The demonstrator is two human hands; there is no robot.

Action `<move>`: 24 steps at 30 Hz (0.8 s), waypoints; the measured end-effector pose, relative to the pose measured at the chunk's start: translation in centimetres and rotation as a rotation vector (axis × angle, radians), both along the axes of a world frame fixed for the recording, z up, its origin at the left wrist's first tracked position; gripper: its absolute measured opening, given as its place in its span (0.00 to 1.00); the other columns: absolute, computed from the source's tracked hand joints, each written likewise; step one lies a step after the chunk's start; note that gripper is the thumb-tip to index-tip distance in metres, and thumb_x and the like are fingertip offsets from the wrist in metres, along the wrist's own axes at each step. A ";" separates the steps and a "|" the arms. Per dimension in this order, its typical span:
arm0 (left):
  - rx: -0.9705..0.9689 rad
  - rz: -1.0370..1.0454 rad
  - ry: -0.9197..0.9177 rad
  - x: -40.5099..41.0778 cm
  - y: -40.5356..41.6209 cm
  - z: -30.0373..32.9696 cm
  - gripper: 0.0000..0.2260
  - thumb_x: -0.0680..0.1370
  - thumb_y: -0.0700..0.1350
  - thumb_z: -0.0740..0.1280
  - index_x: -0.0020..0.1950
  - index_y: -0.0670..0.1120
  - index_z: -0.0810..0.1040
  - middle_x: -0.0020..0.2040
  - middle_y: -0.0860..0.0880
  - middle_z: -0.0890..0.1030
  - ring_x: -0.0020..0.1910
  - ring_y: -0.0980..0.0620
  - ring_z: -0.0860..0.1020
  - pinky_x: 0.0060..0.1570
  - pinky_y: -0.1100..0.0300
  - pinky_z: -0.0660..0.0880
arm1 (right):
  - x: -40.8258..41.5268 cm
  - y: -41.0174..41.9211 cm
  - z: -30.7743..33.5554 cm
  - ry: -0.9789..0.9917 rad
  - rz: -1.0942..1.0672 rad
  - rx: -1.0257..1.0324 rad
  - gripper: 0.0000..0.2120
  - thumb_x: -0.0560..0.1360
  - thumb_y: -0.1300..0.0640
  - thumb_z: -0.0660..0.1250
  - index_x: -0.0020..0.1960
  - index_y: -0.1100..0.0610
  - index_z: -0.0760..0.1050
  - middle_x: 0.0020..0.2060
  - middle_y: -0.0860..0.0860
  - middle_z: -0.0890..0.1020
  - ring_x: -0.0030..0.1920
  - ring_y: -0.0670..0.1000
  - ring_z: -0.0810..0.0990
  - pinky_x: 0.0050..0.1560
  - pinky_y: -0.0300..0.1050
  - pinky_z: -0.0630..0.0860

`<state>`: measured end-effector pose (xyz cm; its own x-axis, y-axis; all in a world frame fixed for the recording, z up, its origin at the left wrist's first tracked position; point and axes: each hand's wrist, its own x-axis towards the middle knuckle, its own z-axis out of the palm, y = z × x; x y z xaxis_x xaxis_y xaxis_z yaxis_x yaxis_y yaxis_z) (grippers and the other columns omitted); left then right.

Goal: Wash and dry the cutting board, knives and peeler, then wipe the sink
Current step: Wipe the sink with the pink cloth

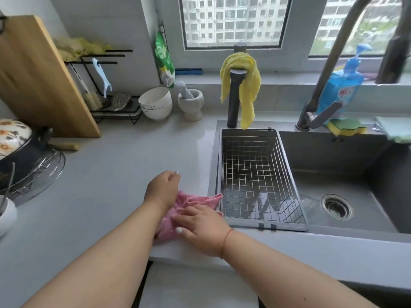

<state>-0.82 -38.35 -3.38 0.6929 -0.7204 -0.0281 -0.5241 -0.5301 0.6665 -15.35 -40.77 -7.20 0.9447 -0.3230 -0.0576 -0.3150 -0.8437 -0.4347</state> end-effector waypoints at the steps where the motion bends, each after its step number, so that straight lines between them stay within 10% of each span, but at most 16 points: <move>1: -0.002 -0.012 0.000 -0.4 -0.2 0.1 0.18 0.83 0.50 0.56 0.34 0.46 0.68 0.32 0.48 0.72 0.36 0.46 0.69 0.32 0.58 0.62 | -0.6 0.3 -0.3 -0.005 0.005 -0.010 0.33 0.73 0.38 0.43 0.67 0.50 0.73 0.60 0.52 0.77 0.62 0.57 0.71 0.66 0.52 0.65; 15: -0.005 -0.440 -0.003 -8.8 -3.7 0.6 0.19 0.82 0.51 0.58 0.33 0.45 0.67 0.29 0.48 0.69 0.32 0.48 0.67 0.33 0.55 0.63 | -9.0 -0.6 0.7 -0.081 -0.090 0.213 0.26 0.81 0.48 0.55 0.37 0.64 0.80 0.36 0.57 0.80 0.40 0.51 0.74 0.59 0.50 0.66; 20: 0.447 -0.724 -0.221 -10.2 -3.9 -0.4 0.25 0.83 0.58 0.48 0.48 0.45 0.80 0.51 0.45 0.81 0.56 0.45 0.76 0.54 0.54 0.69 | -14.3 -1.9 1.1 -0.061 -0.231 0.303 0.27 0.81 0.47 0.54 0.36 0.64 0.80 0.36 0.56 0.81 0.40 0.54 0.77 0.53 0.52 0.73; 24: 0.756 -0.825 -0.540 -9.6 -3.9 -1.8 0.36 0.81 0.62 0.38 0.62 0.46 0.80 0.74 0.46 0.68 0.76 0.55 0.58 0.76 0.49 0.42 | -18.1 -3.3 1.8 -0.022 -0.373 0.366 0.30 0.82 0.46 0.52 0.36 0.61 0.83 0.37 0.51 0.82 0.41 0.48 0.77 0.54 0.40 0.72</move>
<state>-10.40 -42.28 -5.14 0.0927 -0.8734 -0.4781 -0.9954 -0.0691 -0.0668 -33.49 -44.02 -5.35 0.7717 -0.5998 -0.2114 -0.5525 -0.4676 -0.6900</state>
